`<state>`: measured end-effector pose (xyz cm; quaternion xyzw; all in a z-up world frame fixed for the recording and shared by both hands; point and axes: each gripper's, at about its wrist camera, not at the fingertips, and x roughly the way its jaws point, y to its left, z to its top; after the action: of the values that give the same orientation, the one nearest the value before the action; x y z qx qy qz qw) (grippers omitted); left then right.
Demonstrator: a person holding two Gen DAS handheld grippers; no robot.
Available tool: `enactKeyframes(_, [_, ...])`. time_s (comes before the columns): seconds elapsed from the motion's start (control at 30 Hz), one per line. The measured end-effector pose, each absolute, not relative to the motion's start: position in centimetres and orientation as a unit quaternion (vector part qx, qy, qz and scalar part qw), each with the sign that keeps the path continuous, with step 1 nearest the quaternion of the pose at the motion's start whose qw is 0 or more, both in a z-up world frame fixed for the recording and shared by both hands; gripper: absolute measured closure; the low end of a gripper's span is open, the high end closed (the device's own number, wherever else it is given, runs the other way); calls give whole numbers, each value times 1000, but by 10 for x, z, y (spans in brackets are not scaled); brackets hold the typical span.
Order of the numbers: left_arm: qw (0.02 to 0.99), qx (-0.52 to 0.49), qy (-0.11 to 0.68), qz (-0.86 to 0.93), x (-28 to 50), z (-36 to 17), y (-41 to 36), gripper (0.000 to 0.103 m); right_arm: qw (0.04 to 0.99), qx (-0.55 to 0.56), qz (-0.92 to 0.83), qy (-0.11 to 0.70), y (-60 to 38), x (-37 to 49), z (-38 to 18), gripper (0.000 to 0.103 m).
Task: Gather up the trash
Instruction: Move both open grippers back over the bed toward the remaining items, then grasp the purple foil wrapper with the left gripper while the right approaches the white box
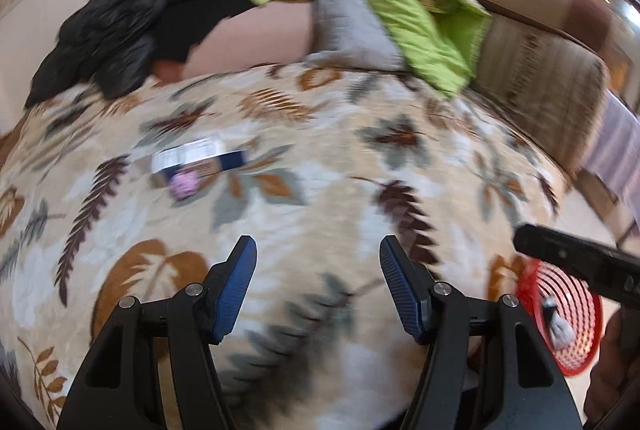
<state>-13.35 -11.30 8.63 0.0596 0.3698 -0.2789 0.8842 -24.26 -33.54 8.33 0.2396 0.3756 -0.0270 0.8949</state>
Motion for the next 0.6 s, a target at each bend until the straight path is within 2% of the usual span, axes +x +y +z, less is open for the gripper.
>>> enactKeyframes(0.33, [894,-47,411,-174,-31,57,-34,40,888,236,22,393,-287,-195,65,53])
enactKeyframes(0.43, [888,-66,420,-175,-9,47,-34,43,884,250,25,394,-289,-193,61,53])
enactKeyframes(0.6, [886,-36,430,-169,13,33,-59,47,882,263,27,390,-293,-196,60,53])
